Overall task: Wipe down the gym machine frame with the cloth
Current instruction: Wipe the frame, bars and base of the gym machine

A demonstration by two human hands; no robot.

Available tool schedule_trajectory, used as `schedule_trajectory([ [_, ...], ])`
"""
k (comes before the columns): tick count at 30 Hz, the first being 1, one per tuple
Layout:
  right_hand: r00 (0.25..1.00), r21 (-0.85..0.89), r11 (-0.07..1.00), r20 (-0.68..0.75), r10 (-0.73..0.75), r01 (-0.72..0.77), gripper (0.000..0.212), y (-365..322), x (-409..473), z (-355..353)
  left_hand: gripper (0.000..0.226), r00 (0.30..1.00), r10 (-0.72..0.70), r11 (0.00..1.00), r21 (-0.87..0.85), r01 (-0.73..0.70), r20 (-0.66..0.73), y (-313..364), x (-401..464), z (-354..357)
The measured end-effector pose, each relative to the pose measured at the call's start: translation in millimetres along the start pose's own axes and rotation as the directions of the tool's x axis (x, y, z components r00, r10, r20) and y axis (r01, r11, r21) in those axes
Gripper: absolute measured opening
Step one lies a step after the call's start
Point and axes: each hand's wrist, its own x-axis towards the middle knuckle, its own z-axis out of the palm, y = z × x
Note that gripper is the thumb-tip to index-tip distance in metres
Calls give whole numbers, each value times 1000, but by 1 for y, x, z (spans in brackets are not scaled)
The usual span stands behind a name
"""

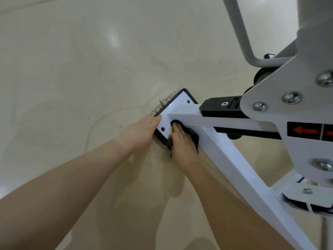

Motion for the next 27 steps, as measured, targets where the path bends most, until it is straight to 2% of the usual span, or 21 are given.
schedule_trajectory([
  [2,996,281,960,-83,26,-2,18,-16,9,7,60,999,-33,993,-111,33,-2,-2,3,-1],
  [4,998,452,891,-61,-22,48,31,-31,17,6,59,997,-61,981,-189,53,-36,-5,7,-3],
  [6,995,457,884,-25,-93,94,34,-31,25,2,57,997,-59,974,-223,46,-50,-6,7,-5],
  [10,995,466,880,75,69,-96,38,-4,9,-9,72,999,-41,986,-158,44,23,-6,4,-8],
  [12,993,444,891,96,62,-99,41,-3,-14,-7,74,999,-41,992,-120,45,35,-1,4,-10],
  [14,982,387,919,187,2,-76,36,-7,-33,-6,74,997,-68,994,-87,72,41,1,0,-9],
  [16,976,344,933,215,30,-105,24,-3,-45,-22,76,998,-58,996,-69,60,38,6,-4,-8],
  [18,986,380,912,122,117,-155,21,5,-55,-45,76,999,25,999,-22,-24,46,17,-10,-4],
  [20,964,437,865,16,266,-246,24,16,-73,-64,75,979,204,977,62,-206,26,36,-18,3],
  [23,916,478,797,40,400,-369,29,28,-119,-74,68,910,415,910,15,-415,0,64,-31,16],
  [27,808,600,623,67,585,-501,25,38,-198,-88,61,802,587,810,-87,-581,109,94,-40,40],
])
